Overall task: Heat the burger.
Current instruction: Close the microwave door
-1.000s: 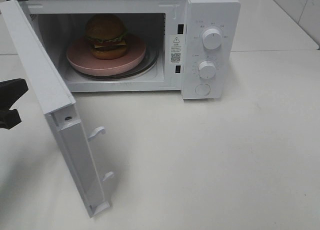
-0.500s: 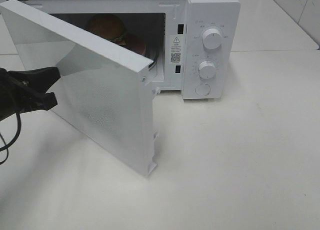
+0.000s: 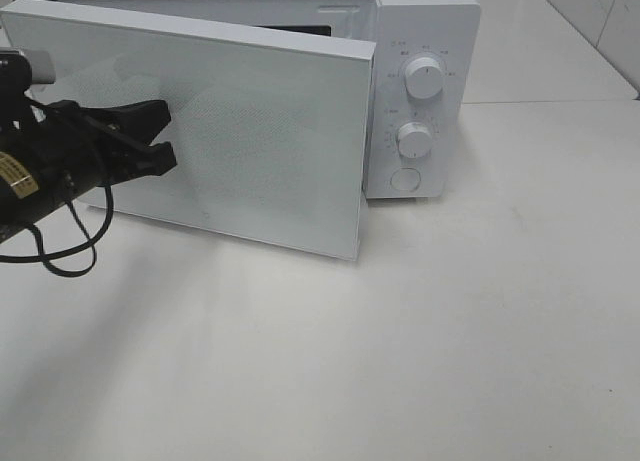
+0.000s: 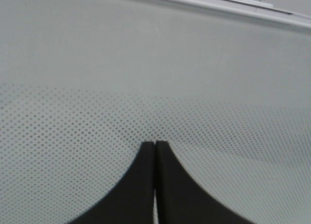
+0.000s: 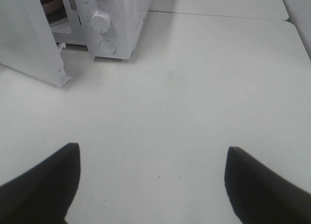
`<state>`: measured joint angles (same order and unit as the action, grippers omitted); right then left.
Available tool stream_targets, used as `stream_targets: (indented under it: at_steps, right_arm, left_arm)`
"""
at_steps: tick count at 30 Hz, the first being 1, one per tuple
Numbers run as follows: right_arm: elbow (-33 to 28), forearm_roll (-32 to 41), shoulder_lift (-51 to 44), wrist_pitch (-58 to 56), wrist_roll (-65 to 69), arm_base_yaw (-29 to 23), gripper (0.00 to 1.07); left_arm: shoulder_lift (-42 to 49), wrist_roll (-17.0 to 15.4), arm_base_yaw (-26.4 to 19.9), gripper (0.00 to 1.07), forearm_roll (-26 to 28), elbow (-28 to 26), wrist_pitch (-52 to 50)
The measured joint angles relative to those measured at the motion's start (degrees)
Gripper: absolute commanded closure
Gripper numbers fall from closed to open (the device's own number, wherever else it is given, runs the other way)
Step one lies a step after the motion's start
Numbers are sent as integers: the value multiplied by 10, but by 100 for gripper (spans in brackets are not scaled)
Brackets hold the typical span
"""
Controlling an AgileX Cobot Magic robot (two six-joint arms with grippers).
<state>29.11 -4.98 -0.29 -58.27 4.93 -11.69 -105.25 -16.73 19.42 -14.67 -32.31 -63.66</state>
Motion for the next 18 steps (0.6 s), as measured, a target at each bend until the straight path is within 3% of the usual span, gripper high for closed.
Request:
stream_targets:
  at_steps: [12, 18]
  right_arm:
    - [0, 0, 0, 0, 0, 0, 31]
    - [0, 0, 0, 0, 0, 0, 31]
  left_arm:
    - [-57, 5, 60, 107, 42, -102, 34]
    - [-76, 34, 96, 107, 82, -147, 66]
